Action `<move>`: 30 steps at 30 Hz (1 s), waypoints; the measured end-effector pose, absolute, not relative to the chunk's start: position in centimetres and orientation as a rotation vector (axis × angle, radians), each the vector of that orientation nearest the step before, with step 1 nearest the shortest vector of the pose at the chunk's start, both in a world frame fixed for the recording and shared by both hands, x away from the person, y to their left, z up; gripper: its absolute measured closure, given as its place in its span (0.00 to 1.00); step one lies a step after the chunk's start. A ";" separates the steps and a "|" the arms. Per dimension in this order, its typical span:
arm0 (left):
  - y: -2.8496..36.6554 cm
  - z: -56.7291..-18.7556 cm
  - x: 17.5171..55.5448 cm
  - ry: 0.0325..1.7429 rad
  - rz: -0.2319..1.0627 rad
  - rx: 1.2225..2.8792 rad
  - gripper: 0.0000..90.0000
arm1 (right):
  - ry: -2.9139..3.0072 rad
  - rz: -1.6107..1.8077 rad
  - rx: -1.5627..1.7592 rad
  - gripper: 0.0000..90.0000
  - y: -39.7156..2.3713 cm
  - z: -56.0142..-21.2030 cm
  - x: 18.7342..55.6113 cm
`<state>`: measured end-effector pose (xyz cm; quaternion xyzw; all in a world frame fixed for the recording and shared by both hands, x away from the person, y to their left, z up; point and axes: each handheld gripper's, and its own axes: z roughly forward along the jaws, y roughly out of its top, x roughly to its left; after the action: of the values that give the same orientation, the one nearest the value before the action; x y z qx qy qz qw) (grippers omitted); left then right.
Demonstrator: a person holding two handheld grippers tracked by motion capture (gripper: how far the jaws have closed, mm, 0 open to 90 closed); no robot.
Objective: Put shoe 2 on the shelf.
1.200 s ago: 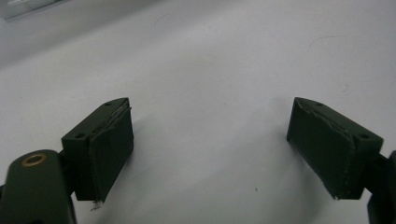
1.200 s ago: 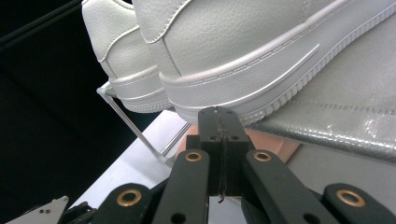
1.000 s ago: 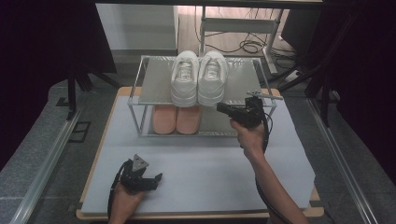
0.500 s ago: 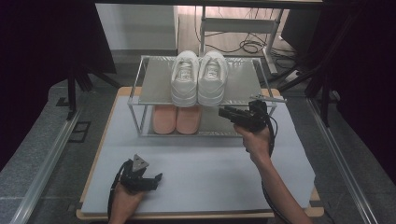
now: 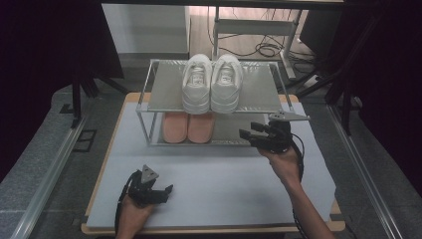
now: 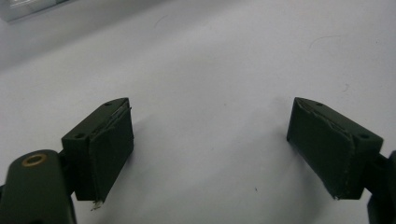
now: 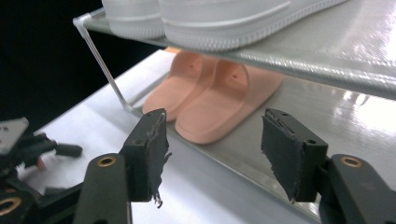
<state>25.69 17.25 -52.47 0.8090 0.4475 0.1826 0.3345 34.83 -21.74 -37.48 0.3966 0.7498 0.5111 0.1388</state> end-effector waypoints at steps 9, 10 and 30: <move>17.3 -52.5 25.7 1.168 0.477 2.112 0.16 | 2.198 1.410 1.108 0.38 -22.9 -38.0 33.3; 17.3 -52.5 25.7 1.168 0.477 2.112 0.16 | 2.197 1.399 1.107 0.38 -23.0 -38.1 33.1; 17.2 -52.5 25.6 1.170 0.483 2.108 0.16 | 2.232 1.235 1.098 0.27 -26.3 -42.4 29.2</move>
<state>25.62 17.18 -52.47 0.8079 0.4484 0.1850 0.3348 29.17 -26.29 -42.45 0.3888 0.7903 0.4375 0.1812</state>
